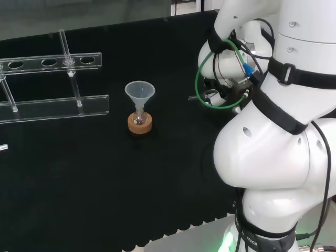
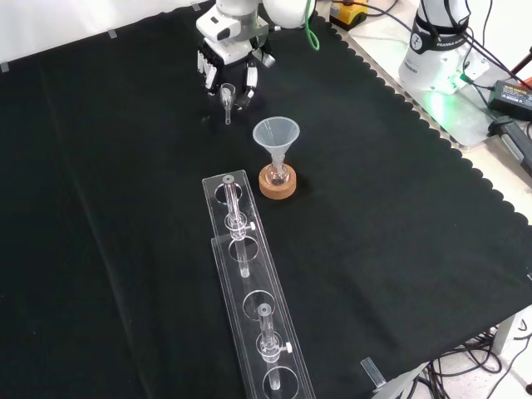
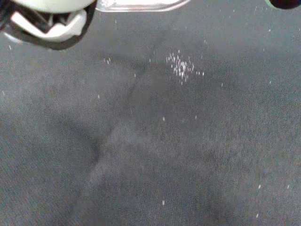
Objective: Pick up the weighing funnel.
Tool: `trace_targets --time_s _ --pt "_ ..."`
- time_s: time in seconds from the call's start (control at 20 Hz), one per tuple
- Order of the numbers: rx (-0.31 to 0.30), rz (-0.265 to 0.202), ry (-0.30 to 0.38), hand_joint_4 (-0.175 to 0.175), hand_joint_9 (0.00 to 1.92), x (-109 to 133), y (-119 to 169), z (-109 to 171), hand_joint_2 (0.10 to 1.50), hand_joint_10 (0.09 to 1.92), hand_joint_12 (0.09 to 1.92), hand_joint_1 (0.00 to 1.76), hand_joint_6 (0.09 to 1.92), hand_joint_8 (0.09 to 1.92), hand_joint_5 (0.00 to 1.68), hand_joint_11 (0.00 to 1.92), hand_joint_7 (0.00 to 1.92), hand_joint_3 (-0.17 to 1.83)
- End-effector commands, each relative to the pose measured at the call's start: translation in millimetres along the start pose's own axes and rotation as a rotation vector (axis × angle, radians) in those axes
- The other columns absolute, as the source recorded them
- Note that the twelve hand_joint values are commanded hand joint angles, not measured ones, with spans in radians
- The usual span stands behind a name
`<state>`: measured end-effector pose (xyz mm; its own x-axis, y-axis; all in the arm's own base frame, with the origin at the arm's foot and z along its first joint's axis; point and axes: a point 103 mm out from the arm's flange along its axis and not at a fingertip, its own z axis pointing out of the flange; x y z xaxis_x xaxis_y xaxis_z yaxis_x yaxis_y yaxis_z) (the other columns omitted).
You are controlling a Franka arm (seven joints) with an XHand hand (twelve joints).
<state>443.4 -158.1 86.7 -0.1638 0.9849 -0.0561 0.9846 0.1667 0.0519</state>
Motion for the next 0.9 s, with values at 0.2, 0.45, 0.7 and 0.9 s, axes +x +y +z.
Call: trace_targets --time_s 0.2,0.45,0.7,0.9 --pt "-0.041 0.009 0.130 -0.054 1.71 -3.9 13.1 -87.9 0.50 0.32 0.73 1.18 0.74 0.80 1.32 1.48 1.61 0.92" --pt "-0.066 0.017 0.177 -0.065 1.71 -0.2 20.8 -135.3 0.50 0.31 0.73 1.19 0.74 0.80 1.32 1.48 1.62 0.92" --pt "-0.086 0.025 0.189 -0.098 1.72 22.2 26.6 -193.4 0.50 0.30 0.71 1.19 0.73 0.80 1.32 1.50 1.62 0.93" --pt "-0.058 -0.054 0.203 -0.128 1.73 56.6 34.4 -231.5 0.49 0.28 0.70 1.20 0.72 0.80 1.33 1.51 1.62 0.94"
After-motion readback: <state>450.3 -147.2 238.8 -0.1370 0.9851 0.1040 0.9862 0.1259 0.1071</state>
